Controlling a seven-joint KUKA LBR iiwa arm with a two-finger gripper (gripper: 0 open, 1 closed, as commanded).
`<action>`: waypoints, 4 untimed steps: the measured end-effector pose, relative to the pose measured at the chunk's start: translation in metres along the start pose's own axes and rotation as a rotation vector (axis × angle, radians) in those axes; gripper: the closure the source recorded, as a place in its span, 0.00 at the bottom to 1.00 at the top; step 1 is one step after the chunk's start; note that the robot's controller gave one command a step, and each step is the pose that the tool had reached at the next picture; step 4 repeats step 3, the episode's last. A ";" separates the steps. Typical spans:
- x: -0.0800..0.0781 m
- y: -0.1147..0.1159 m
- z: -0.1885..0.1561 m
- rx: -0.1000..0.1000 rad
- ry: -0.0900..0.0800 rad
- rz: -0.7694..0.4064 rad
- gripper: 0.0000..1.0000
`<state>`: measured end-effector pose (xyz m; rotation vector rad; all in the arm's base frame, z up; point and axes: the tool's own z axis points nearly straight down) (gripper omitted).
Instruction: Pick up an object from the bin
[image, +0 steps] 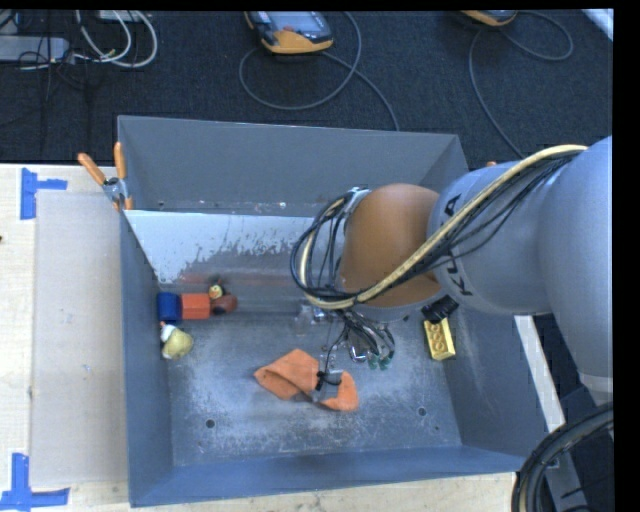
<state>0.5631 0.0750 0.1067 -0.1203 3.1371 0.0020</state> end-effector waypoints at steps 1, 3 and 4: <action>-0.007 -0.004 0.037 0.001 0.007 0.172 1.00; -0.023 -0.004 -0.111 0.000 0.004 0.256 1.00; -0.023 -0.004 -0.111 0.000 0.004 0.256 1.00</action>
Offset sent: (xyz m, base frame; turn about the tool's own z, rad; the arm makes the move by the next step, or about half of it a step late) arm 0.0000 0.0000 0.0000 0.0000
